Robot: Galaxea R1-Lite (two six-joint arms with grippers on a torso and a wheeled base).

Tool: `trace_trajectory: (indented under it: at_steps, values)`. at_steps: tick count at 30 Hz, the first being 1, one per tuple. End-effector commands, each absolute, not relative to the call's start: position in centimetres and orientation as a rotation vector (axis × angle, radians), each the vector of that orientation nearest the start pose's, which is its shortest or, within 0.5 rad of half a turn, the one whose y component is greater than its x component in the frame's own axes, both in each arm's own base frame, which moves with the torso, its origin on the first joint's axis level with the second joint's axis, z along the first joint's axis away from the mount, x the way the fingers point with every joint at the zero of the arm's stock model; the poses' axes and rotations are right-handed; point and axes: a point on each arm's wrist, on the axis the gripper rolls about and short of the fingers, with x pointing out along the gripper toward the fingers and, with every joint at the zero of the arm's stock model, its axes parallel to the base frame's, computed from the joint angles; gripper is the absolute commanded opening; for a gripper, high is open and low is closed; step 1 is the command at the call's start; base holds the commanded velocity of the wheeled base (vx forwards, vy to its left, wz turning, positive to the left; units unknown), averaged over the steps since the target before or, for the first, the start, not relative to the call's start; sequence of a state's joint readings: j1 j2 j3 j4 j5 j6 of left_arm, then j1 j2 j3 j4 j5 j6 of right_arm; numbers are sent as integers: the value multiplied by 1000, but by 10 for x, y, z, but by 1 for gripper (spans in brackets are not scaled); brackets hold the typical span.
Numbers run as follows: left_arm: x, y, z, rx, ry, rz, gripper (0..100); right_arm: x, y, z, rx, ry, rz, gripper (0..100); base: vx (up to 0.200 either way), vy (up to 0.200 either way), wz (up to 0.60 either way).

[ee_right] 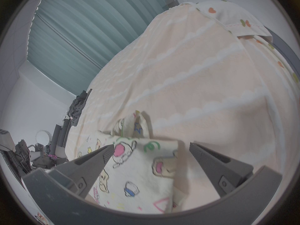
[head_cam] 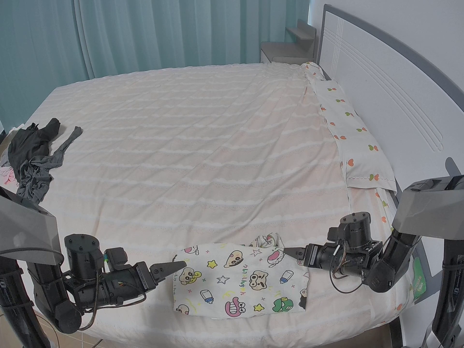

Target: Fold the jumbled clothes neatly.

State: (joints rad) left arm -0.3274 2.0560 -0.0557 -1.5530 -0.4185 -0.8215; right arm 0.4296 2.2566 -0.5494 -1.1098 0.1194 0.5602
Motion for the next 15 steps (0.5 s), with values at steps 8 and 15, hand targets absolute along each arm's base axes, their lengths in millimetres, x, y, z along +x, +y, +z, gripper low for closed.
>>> trace_trajectory:
  at_steps: [8, 15]
  values:
    - [204, -77, 36, -801, 736, -502, 100, 305, 154, -17, 431, 734, 383, 0, 0, 0, 0]
    - [204, -77, 34, -801, 741, -498, 100, 299, 150, -17, 428, 746, 372, 0, 0, 0, 0]
